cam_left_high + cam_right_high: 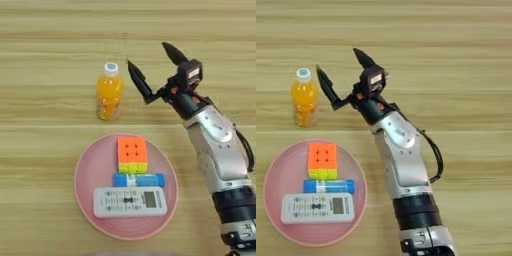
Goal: Move the objects on the table
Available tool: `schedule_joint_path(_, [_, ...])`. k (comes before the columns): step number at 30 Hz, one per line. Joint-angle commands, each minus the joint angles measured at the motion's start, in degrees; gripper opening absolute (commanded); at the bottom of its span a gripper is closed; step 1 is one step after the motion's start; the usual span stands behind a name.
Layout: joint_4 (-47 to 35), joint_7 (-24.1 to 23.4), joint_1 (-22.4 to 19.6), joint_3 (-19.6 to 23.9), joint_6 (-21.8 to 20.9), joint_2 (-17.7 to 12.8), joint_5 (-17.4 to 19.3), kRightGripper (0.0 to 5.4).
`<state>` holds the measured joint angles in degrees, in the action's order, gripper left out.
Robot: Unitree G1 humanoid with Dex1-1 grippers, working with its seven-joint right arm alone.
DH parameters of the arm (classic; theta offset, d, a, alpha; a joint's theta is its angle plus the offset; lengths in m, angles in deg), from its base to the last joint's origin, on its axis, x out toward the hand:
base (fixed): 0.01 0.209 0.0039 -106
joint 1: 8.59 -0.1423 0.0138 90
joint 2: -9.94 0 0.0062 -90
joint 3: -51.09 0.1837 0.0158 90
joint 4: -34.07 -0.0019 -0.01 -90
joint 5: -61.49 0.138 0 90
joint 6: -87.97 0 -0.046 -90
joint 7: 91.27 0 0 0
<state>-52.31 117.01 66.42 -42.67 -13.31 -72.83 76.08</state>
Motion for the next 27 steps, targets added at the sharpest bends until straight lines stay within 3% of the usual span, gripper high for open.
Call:
schedule_joint_path(1, [2.8, 0.2, -7.8, -3.1, 1.8, 0.3, -4.6, 5.38])
schedule_joint_path(12, [11.4, 0.9, -10.9, -8.3, 7.1, 0.6, -14.1, 5.38])
schedule_joint_path(16, [13.3, 1.6, -10.8, -8.1, 8.5, 1.1, -14.0, 5.37])
schedule_joint_path(27, [15.3, 1.5, -11.0, -6.8, 8.3, 3.2, -13.0, 4.01])
